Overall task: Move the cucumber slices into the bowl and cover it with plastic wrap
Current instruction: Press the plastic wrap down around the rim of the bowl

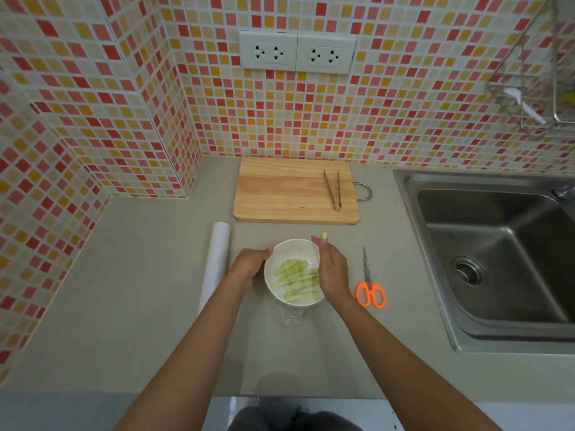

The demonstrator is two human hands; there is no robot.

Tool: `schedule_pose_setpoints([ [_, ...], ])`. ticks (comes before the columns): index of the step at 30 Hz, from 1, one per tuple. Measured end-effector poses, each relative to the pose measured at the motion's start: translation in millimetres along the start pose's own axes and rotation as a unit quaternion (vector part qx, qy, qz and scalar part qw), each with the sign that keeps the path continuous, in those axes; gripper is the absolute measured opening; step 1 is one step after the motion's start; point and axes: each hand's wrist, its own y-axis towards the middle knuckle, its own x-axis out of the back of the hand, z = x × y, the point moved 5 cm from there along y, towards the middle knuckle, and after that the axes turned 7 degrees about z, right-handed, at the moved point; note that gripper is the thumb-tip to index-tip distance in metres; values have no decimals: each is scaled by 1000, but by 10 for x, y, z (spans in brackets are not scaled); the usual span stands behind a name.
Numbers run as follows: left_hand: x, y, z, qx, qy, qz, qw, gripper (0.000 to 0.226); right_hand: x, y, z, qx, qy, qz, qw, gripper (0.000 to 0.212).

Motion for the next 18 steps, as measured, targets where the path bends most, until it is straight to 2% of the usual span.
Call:
schedule_pose_setpoints([
  [4, 10, 6, 6, 19, -18, 31, 999, 32, 5, -13, -7, -1, 2, -5, 1000, 42],
  [8, -48, 14, -22, 2, 23, 20, 1000, 37, 13, -24, -20, -2, -7, -10, 1000, 44],
  [13, -107, 19, -63, -24, 56, 24, 998, 33, 24, -36, -36, -1, -4, -23, 1000, 41],
  [18, -68, 27, -69, -18, 80, 22, 996, 39, 30, -41, -13, -1, -14, -23, 1000, 30],
])
